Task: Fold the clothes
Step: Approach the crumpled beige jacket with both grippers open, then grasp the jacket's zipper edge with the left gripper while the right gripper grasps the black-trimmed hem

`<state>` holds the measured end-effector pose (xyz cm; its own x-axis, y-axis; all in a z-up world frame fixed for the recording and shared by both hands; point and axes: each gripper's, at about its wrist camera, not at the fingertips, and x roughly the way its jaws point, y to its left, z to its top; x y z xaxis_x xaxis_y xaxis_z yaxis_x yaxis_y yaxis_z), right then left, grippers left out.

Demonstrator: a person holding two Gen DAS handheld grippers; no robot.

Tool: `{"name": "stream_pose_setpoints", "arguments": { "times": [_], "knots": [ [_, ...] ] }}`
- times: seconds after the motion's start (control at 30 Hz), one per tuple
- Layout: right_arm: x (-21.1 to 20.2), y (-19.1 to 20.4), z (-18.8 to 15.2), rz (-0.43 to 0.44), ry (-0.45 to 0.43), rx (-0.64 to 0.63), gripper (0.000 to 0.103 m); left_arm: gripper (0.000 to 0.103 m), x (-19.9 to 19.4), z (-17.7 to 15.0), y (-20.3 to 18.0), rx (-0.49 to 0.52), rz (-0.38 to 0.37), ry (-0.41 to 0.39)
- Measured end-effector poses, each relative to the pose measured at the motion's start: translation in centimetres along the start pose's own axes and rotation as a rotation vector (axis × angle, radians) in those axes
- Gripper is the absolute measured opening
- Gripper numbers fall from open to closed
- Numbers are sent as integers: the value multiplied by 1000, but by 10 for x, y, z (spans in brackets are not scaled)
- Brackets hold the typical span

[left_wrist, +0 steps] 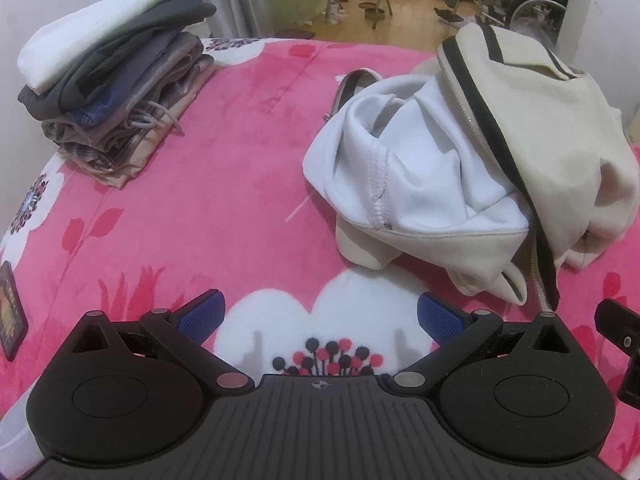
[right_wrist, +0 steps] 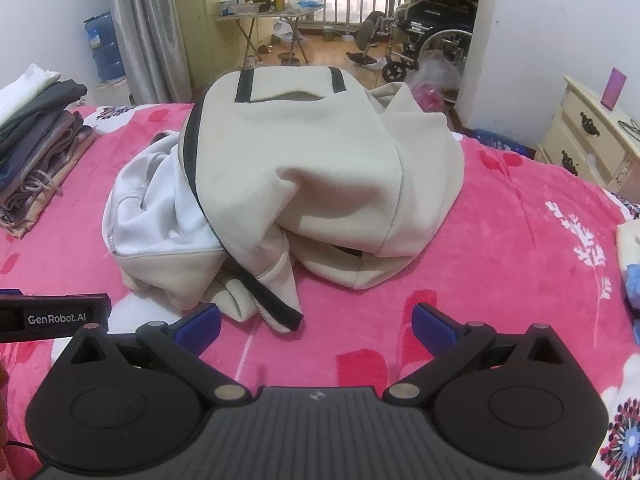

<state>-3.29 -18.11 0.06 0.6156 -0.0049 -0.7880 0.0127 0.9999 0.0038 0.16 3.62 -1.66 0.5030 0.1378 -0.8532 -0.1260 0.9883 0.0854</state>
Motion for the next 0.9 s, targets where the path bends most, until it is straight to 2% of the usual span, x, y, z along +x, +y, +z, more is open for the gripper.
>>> {"name": "stream_pose_setpoints", "arguments": {
  "times": [0.7, 0.9],
  "knots": [
    [1, -6, -1, -5, 12, 11, 103, 103, 1, 0, -5, 17, -8, -6],
    [3, -12, 0, -10, -4, 23, 103, 103, -2, -2, -8, 23, -58, -68]
  ]
}}
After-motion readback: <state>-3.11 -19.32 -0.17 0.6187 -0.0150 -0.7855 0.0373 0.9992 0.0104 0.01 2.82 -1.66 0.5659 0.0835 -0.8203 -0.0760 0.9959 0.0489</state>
